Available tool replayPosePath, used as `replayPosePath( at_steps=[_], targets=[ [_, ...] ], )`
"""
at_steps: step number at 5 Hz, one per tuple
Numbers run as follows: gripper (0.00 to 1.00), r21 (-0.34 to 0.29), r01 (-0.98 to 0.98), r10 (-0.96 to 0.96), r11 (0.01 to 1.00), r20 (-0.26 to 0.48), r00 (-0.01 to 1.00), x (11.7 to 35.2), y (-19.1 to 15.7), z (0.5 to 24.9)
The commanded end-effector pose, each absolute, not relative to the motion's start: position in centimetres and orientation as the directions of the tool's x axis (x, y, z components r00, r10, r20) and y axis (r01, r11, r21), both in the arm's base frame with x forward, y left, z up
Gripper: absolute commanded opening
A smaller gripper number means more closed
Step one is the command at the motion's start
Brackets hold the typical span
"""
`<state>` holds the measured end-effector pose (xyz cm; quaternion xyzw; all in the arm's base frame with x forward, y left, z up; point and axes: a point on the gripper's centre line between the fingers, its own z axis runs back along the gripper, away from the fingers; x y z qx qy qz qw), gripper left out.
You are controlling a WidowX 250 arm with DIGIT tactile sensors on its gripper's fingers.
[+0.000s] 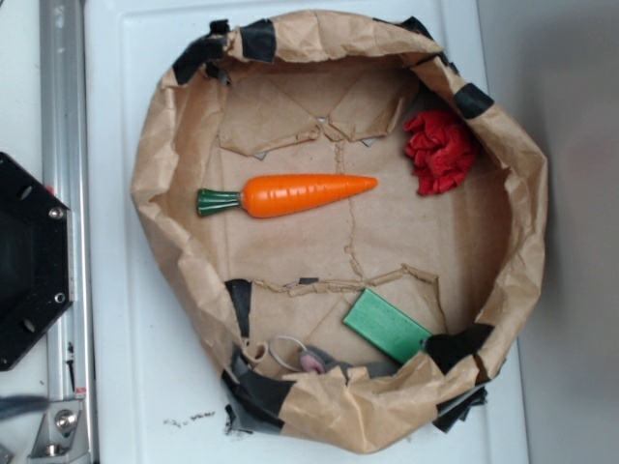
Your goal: Grab the red paper.
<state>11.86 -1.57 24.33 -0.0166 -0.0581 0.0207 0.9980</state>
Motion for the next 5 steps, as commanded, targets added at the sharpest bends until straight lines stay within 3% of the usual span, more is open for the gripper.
replayPosePath(
  at_steps=[1, 2, 3, 5],
  targets=[
    [1.00, -0.036, -0.039, 0.043, 0.999, 0.115, 0.992, 11.9, -1.6, 24.3],
    [1.00, -0.047, -0.114, 0.122, 0.992, 0.235, 0.964, 15.8, -1.1, 20.6],
    [1.00, -0.138, -0.129, 0.170, 0.982, 0.352, 0.921, 21.1, -1.0, 17.5],
    [1.00, -0.185, -0.184, 0.250, 0.965, 0.445, 0.860, 29.1, 1.8, 12.2]
  ],
)
